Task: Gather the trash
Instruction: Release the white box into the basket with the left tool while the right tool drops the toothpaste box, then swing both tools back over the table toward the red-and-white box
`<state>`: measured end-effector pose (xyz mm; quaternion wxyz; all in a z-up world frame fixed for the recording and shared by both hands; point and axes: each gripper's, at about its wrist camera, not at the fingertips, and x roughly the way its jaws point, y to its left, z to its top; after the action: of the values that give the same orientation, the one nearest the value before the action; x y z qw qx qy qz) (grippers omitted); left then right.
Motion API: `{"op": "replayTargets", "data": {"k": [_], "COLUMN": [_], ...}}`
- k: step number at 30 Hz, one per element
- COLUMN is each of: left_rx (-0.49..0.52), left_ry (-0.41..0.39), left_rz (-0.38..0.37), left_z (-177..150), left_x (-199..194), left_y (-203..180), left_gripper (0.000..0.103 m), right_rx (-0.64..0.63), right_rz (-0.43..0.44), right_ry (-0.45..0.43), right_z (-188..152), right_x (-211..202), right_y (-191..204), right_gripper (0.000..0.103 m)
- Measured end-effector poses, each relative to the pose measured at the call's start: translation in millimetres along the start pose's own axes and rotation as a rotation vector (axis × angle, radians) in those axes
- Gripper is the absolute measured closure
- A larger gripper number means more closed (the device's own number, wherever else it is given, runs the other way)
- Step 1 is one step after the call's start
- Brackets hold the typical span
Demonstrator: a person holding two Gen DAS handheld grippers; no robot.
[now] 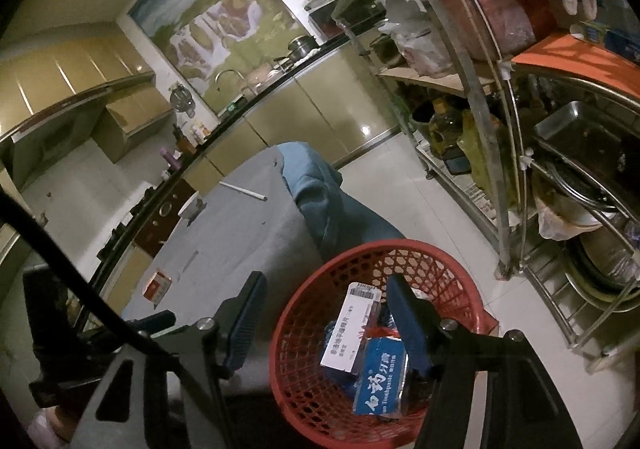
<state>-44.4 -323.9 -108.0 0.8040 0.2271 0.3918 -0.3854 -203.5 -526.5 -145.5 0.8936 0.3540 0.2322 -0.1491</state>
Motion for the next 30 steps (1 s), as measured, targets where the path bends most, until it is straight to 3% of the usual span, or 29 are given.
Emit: {"op": "replayTargets", "data": {"k": [8, 20, 30], "left_rx": [-0.001, -0.158, -0.2], "left_ry": [-0.001, -0.02, -0.07], "left_rz": [0.058, 0.258, 0.327], "left_z": [-18.9, -40.5, -43.1], "left_x": [-8.8, -33.6, -52.8], "left_y": [20.6, 96.6, 119.5], "left_gripper": [0.043, 0.043, 0.043], "right_rx": [-0.04, -0.052, -0.082], "right_rz": [0.004, 0.014, 0.023], "right_ry": [0.001, 0.012, 0.029], "right_z": [-2.1, -1.4, -3.1], "right_x": [-0.2, 3.0, 7.8], "right_y": [14.6, 21.4, 34.3], "right_gripper": [0.037, 0.037, 0.037]}}
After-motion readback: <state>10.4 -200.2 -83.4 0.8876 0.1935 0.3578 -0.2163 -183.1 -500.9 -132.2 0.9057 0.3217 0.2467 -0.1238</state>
